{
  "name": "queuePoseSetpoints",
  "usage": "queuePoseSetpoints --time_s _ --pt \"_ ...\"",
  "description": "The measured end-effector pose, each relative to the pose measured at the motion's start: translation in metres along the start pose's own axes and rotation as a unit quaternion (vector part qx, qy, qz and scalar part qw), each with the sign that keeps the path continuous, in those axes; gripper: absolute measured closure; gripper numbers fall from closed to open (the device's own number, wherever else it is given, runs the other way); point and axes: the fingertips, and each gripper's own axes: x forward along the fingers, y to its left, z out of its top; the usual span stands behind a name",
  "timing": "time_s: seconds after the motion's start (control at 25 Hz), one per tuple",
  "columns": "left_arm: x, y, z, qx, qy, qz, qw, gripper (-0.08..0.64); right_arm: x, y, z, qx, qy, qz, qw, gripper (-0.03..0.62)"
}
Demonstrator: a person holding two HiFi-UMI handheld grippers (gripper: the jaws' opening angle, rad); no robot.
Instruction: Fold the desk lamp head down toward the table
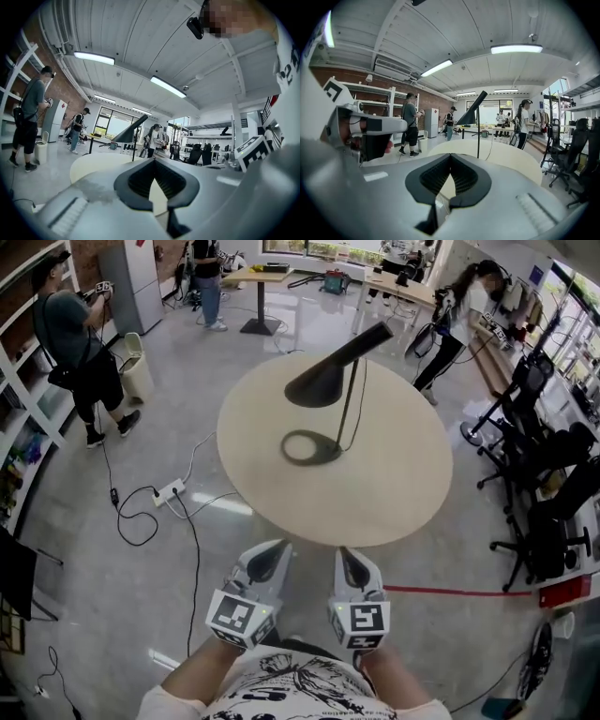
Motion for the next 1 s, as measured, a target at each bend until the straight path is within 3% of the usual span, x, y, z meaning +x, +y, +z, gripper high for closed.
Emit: queuePoseSetpoints --time_s 0.16,0.4,0.64,1.0 --pt "-0.027 -0.033 -0.008 -0.019 -0.013 -0.002 0.9997 0.557 -0.036 0.004 -0.012 -0.006 0.001 0.014 1.0 0.583" --pt "-0.056 -0.055 -0.003 -0.004 -0.018 -0.02 0.9996 0.557 -0.065 0.018 -0.009 0.009 -0.023 0.022 0.999 0.583" --pt "-0.075 -0.066 0.002 -0.007 -0.015 -0.049 0.9987 0.557 -0.082 0.024 0.0 0.019 -0.029 -0.003 0.999 0.583" --pt "-0.112 -0.05 0.009 0.005 -0.013 -0.03 0.9995 0.557 -0.111 0.054 0.009 0.021 -0.05 -0.04 0.998 0.584"
